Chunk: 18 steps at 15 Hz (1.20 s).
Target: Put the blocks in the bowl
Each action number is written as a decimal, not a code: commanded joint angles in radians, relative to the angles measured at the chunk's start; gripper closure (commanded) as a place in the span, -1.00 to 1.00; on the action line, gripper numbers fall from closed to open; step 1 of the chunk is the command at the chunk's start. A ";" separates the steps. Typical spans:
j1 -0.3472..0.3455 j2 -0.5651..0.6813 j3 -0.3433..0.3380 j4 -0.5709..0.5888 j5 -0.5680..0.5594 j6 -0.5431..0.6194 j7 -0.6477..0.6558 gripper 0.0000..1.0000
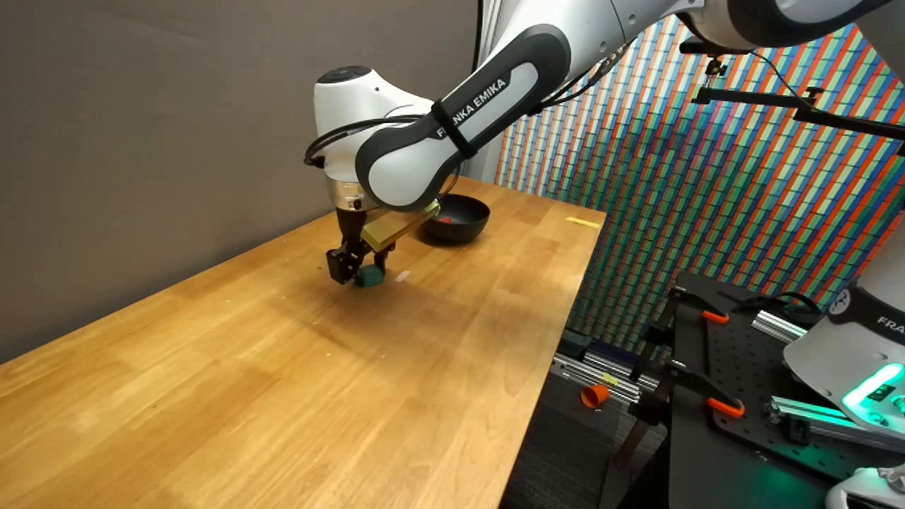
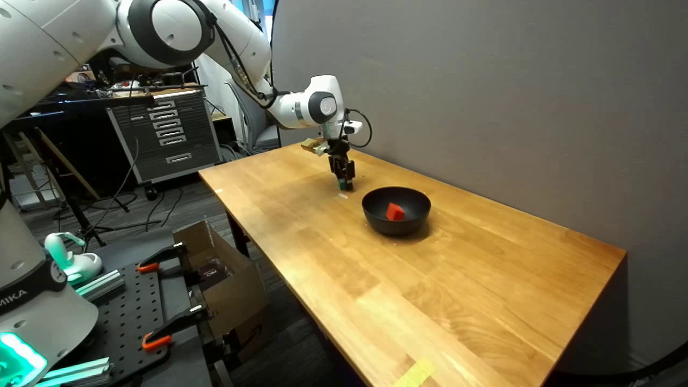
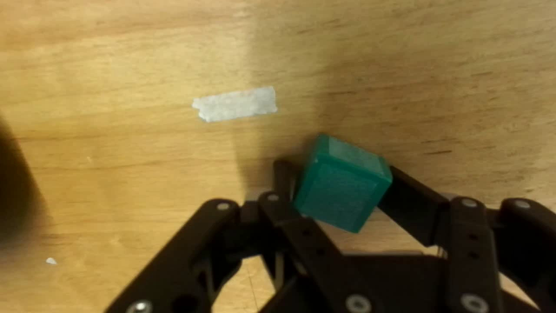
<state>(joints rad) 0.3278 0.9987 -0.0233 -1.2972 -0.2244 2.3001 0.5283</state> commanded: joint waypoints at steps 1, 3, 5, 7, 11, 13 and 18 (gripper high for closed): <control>0.016 -0.002 -0.033 0.035 0.019 -0.025 -0.013 0.47; 0.028 -0.056 -0.066 -0.008 -0.004 -0.029 0.007 0.64; 0.041 -0.114 -0.121 -0.052 -0.033 -0.029 0.035 0.66; 0.053 -0.175 -0.179 -0.090 -0.070 -0.030 0.068 0.66; 0.045 -0.268 -0.254 -0.151 -0.156 -0.030 0.146 0.66; 0.035 -0.309 -0.270 -0.196 -0.188 -0.029 0.187 0.66; -0.007 -0.377 -0.260 -0.342 -0.216 -0.009 0.260 0.66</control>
<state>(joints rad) 0.3368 0.6949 -0.2963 -1.5155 -0.4076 2.2661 0.7296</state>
